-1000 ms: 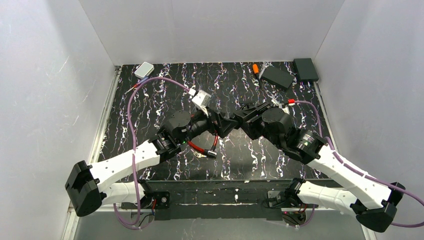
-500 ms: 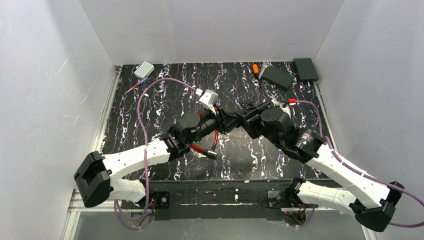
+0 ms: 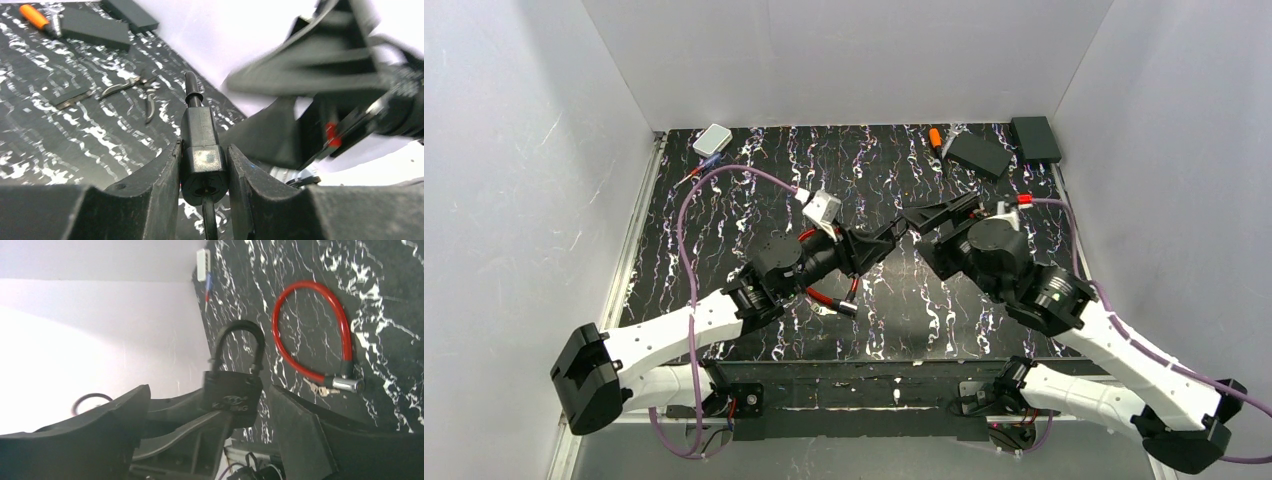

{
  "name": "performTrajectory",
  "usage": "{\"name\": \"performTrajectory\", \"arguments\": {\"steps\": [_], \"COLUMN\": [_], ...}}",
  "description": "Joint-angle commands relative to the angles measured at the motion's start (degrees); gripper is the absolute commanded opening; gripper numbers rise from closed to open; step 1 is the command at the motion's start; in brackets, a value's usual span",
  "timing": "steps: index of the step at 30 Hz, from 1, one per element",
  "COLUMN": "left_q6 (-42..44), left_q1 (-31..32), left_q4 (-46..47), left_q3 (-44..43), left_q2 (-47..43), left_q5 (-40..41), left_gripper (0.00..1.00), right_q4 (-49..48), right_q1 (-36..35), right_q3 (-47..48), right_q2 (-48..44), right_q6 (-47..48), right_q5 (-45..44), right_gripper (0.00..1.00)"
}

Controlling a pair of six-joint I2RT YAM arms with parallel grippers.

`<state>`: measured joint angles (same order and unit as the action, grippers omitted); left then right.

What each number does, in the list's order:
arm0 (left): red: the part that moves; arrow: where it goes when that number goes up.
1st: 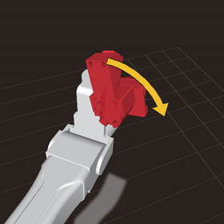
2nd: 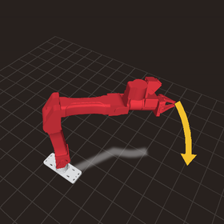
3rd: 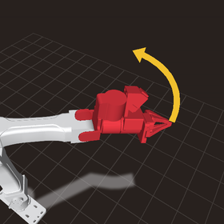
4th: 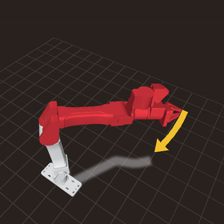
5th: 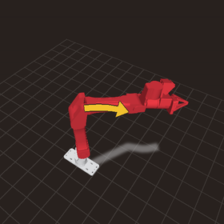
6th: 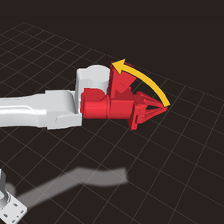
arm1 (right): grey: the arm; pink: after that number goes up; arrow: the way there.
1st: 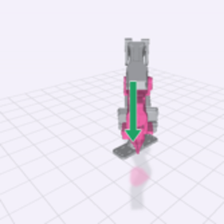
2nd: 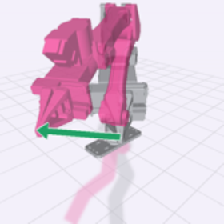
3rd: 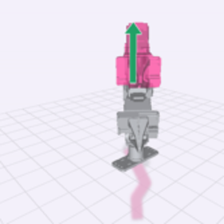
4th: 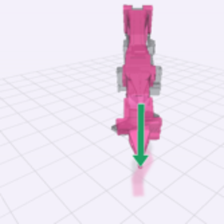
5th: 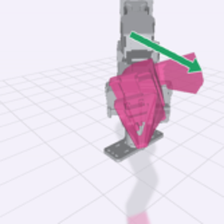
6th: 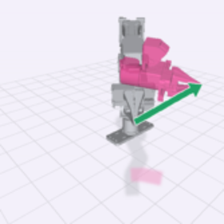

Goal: Unlock with the key

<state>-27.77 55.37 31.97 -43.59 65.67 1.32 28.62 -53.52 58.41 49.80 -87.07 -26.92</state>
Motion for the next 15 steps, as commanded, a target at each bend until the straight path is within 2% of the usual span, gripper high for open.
{"name": "performTrajectory", "arguments": {"steps": [1, 9, 15], "left_q6": [4.29, 7.61, 10.37], "left_q1": [-1.36, -1.56, -1.55], "left_q4": [1.13, 0.82, 0.46], "left_q3": [1.37, 0.85, -0.53], "left_q2": [-4.89, -5.69, -4.82], "left_q5": [-0.51, -6.24, -7.97], "left_gripper": [0.00, 0.00, 0.00], "right_q4": [0.23, 3.04, 3.07], "right_q1": [0.60, 0.61, 0.58], "right_q3": [3.20, 2.91, 1.10], "right_q2": [-3.83, -3.29, -0.49], "right_q6": [3.22, 1.35, -2.26], "right_q5": [-6.77, -6.39, -1.67], "right_gripper": [0.98, 0.98, 0.96]}}
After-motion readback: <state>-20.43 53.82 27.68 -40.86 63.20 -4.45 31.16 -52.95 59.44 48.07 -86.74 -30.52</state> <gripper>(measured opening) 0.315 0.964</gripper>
